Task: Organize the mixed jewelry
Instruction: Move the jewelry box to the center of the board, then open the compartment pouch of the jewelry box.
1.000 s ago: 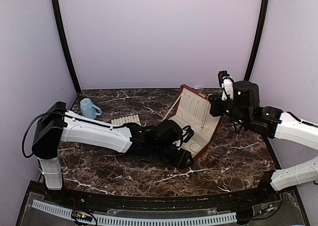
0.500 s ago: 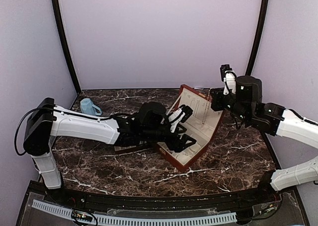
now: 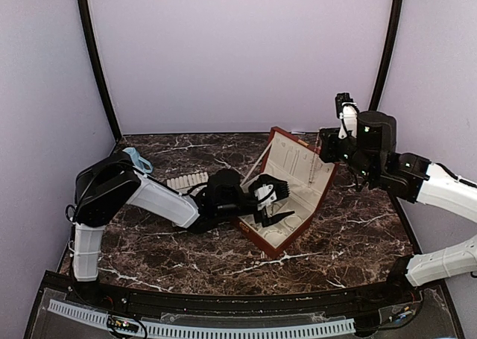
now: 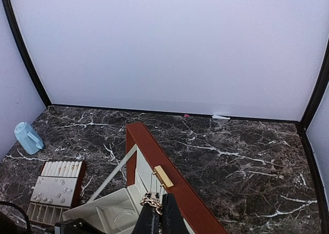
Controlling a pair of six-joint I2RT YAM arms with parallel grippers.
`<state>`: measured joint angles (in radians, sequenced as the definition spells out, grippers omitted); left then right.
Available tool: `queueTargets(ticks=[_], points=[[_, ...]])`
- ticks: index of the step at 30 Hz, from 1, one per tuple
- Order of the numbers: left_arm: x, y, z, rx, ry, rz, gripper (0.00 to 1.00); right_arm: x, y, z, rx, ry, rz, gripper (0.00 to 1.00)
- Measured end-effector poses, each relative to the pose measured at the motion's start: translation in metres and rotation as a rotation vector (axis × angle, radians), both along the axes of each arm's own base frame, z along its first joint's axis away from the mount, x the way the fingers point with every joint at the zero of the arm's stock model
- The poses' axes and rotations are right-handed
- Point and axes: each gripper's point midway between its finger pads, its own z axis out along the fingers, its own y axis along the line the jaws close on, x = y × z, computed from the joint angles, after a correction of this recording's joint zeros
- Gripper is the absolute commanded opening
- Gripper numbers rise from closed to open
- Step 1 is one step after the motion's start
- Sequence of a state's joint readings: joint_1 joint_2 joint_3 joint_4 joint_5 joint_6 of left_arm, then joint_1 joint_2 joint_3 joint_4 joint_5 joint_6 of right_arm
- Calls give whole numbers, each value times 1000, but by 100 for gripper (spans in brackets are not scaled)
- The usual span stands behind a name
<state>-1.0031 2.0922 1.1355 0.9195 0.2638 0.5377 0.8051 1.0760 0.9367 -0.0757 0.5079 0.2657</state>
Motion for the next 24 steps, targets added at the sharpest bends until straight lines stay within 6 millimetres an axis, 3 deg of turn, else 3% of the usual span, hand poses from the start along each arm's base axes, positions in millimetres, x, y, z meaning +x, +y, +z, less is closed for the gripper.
queueTargets(ticks=[3,8,12,24], points=[[11,-9,6,-18,-31,-19,87,0,-1,0,0,-1,-5,0],[34,-24,34,-43,-50,-30,81,0,-1,0,0,-1,-7,0],[42,-27,43,-36,-42,-40,77,0,-1,0,1,-1,-9,0],[50,-44,-10,118,59,-70,75,-4,-6,12,32,-22,-11,0]])
